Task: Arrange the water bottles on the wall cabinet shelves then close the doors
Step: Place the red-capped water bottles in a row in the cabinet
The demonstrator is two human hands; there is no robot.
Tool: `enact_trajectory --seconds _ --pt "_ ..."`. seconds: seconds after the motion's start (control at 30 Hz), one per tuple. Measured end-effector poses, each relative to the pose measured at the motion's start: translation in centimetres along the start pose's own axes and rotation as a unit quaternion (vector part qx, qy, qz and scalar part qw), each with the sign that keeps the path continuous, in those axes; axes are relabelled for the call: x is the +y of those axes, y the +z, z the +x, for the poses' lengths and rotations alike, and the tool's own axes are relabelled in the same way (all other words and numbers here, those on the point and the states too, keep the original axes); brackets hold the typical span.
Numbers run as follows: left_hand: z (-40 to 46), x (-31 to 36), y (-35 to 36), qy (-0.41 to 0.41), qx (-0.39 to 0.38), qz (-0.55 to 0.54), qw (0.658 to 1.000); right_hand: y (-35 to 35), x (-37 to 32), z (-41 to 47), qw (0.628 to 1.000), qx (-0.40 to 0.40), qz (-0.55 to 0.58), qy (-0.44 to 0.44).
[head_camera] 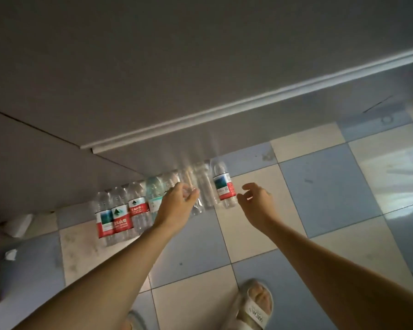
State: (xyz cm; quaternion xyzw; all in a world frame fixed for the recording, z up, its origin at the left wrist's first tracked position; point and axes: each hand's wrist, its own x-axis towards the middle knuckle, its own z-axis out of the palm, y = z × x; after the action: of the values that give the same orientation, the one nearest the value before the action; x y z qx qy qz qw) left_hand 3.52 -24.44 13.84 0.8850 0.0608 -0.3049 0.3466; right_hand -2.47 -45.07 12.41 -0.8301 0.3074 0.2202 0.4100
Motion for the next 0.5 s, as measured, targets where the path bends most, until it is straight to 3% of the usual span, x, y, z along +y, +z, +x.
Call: enact_trajectory --seconds 0.23,0.5 --pt "7.9 -5.5 9.0 0.106 0.024 0.202 0.973 8.4 8.6 7.1 0.999 0.011 0.029 0.024" --pt "12.7 -8.7 13.8 0.127 0.01 0.361 0.924 11.4 10.2 12.7 0.998 -0.016 0.051 -0.04"
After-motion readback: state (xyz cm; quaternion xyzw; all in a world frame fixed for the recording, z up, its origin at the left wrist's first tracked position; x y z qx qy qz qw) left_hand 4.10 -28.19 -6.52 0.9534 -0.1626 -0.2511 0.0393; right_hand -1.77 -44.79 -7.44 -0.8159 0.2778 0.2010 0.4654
